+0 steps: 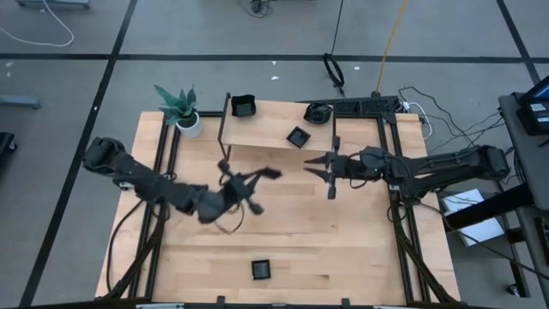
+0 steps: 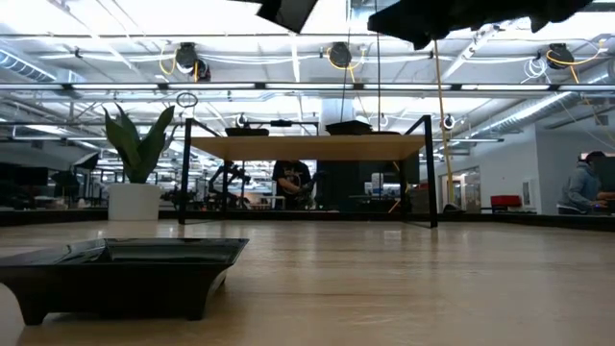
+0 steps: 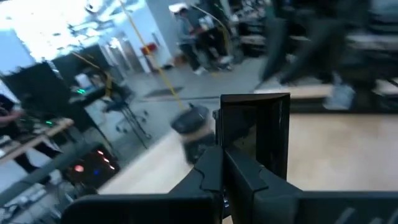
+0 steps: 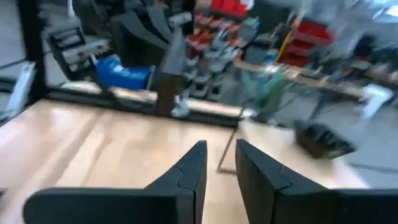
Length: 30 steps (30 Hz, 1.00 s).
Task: Pick & Place Mini shaped plates
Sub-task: Stack the black square plate on top of the other black square plates on the shelf
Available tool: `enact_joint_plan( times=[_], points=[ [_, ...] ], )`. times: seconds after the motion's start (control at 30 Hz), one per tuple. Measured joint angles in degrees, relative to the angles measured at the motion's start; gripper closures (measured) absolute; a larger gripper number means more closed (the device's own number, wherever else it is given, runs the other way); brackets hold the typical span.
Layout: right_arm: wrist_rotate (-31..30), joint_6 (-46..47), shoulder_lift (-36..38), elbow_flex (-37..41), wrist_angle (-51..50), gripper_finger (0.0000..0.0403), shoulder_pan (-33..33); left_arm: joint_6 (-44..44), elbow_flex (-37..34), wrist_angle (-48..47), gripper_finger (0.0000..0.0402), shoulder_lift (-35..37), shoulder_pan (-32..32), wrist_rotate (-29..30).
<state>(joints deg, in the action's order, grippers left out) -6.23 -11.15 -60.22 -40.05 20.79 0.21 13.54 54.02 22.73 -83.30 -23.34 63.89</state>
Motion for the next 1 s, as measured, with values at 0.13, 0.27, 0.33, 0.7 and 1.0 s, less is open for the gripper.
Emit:
enact_joint_plan(
  times=[0.13,0.27,0.33,0.7,1.0],
  points=[
    [-4.3,-1.9,-1.4,3.5,8.3,0.0318,1.4,6.9,0.0,7.8,0.0395,-0.9,5.9,-7.0],
    [-9.8,-3.2,-5.0,4.6,13.2,0.0288,2.5,11.6,0.0,11.6,0.0397,-1.8,9.9,-11.8],
    [-13.3,-3.4,-7.1,5.3,17.9,0.0272,2.7,15.8,0.1,14.5,0.0398,-2.6,11.1,-12.2],
    [-13.1,-2.2,-18.4,6.9,45.0,0.0266,1.1,29.7,0.0,22.1,0.0397,-5.7,12.5,-13.2],
    [-6.8,4.4,-21.6,7.0,48.7,0.0281,-2.1,30.3,0.0,21.9,0.0398,-5.7,12.4,-12.8]
  ],
)
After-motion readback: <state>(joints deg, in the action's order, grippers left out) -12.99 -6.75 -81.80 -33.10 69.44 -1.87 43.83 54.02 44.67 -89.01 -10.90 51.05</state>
